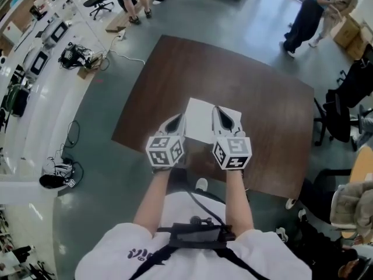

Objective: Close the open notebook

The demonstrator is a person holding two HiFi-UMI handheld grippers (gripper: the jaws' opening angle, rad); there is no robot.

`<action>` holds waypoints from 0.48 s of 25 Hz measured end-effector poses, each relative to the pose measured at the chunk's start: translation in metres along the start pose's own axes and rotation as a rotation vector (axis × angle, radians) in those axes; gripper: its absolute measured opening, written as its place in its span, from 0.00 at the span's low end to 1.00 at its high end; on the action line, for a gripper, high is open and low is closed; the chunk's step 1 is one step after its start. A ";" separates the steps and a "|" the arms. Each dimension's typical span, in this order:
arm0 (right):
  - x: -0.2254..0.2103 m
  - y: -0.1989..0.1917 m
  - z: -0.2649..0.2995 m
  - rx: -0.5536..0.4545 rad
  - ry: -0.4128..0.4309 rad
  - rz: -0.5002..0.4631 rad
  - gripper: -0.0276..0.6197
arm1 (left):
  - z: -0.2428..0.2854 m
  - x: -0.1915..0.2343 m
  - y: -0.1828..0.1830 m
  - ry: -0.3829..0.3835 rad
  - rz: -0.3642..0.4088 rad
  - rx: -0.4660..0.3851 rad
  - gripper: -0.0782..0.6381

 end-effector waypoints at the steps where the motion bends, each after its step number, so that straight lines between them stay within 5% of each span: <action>1: -0.001 -0.005 0.002 0.013 -0.002 0.004 0.05 | 0.000 0.006 -0.008 0.002 -0.024 0.012 0.12; 12: -0.005 -0.060 0.014 0.107 -0.007 0.038 0.05 | 0.002 0.046 -0.114 -0.019 -0.307 0.178 0.12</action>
Point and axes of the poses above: the fingertips, and each gripper's own axes: z forward along the fingers, x to its left, y out of its top, the point moved 4 cm from there along -z, backward along the fingers, and after that the axes turned 6 degrees about z, right-handed, at the moved point
